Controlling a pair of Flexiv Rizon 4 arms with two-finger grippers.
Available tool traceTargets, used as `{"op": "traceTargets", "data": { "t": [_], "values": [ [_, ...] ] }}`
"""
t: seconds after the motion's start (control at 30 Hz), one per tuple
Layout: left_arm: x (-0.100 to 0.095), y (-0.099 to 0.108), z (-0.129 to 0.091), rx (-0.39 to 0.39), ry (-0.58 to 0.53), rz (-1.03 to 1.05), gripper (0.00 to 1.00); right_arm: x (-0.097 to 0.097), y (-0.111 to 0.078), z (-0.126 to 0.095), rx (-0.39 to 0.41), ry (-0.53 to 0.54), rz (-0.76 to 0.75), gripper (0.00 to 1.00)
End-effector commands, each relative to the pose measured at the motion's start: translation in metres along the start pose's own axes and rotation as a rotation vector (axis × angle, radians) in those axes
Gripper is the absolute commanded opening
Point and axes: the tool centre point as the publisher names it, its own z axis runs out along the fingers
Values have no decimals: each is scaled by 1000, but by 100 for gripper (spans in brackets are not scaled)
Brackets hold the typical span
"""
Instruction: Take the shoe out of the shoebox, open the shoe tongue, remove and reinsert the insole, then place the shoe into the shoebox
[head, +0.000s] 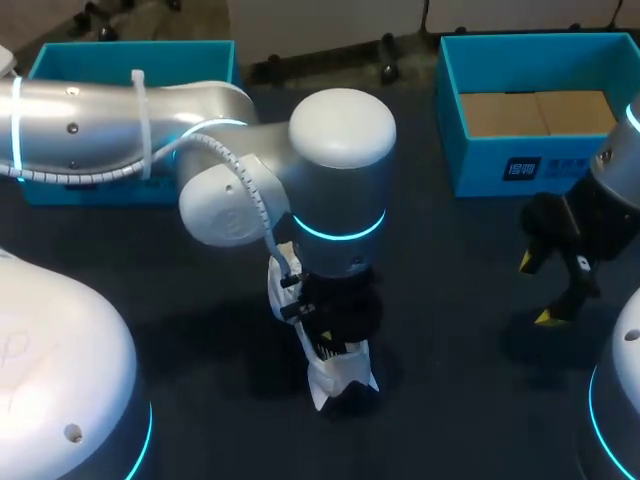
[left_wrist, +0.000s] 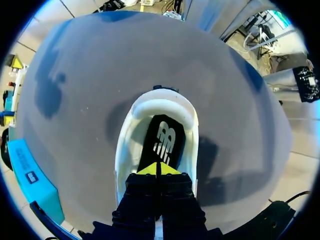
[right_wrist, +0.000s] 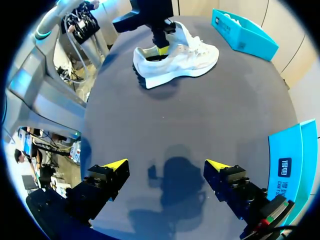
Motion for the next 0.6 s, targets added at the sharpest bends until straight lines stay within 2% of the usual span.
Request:
{"op": "traceTargets", "data": {
  "t": [0.03, 0.07, 0.1, 0.23, 0.3, 0.6],
  "values": [
    [-8, 6, 3, 7, 32, -20, 45, 1, -1, 1, 1, -1, 0, 100],
    [-8, 7, 3, 11, 33, -21, 56, 1, -1, 1, 1, -1, 0, 100],
    [-7, 8, 3, 14, 37, -23, 72, 1, -1, 1, 1, -1, 0, 100],
    [-3, 10, 3, 21, 42, -24, 87, 1, -1, 1, 1, -1, 0, 100],
    [-2, 12, 5, 21, 49, -24, 98, 1, -1, 1, 1, -1, 0, 100],
    [3, 15, 5, 35, 52, -5, 100, 1, -1, 1, 1, -1, 0, 100]
  ]
}}
